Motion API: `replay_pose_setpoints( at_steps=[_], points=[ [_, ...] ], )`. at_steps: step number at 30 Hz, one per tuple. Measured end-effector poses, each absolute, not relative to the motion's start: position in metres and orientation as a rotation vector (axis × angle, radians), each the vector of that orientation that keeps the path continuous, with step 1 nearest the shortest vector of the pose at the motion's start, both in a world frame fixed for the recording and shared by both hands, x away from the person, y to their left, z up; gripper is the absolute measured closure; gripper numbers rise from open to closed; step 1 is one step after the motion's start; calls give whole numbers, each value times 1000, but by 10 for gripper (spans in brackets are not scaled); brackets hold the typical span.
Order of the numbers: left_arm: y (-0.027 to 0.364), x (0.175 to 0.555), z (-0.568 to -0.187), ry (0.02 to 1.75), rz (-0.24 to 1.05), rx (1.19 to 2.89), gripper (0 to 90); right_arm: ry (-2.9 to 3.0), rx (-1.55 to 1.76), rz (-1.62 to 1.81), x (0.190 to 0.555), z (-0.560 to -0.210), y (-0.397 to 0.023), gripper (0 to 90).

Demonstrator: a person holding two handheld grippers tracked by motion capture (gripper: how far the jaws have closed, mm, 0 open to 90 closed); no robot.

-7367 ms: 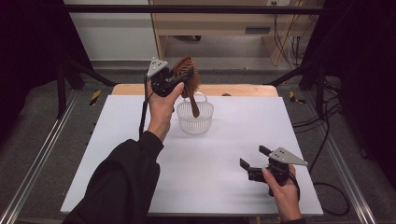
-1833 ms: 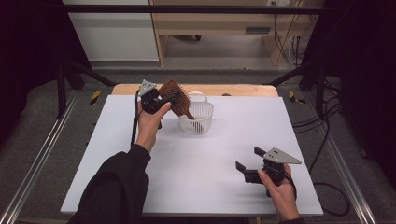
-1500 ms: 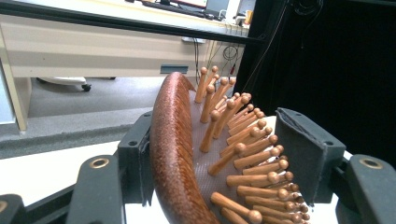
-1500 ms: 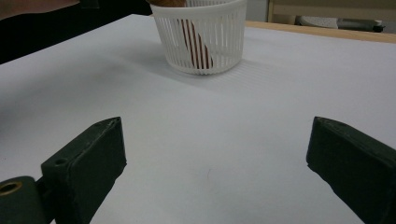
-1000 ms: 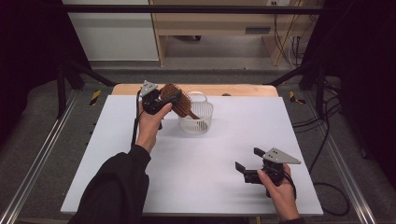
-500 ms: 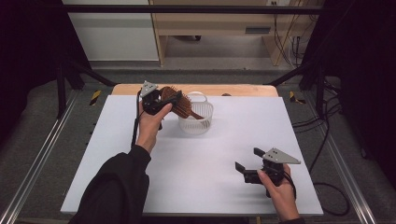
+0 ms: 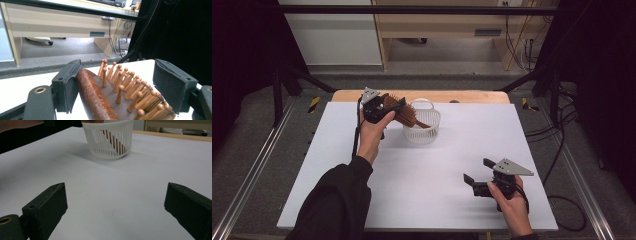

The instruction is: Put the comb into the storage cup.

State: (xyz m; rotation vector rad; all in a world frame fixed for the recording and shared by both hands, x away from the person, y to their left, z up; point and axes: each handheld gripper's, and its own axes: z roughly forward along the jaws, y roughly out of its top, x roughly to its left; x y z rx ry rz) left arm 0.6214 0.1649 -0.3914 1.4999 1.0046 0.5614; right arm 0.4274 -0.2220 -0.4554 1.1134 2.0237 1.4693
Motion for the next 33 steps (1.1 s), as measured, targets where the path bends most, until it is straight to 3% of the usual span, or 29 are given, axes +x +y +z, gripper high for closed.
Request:
replay_pose_setpoints(
  at_steps=[19,33],
  points=[
    [167,621,-392,1006,561,1489,233,2028,1111,1470,427,-456,-222,49],
    [167,621,-392,1021,564,1482,142,2032,1110,1469,427,-456,-222,49]
  ],
)
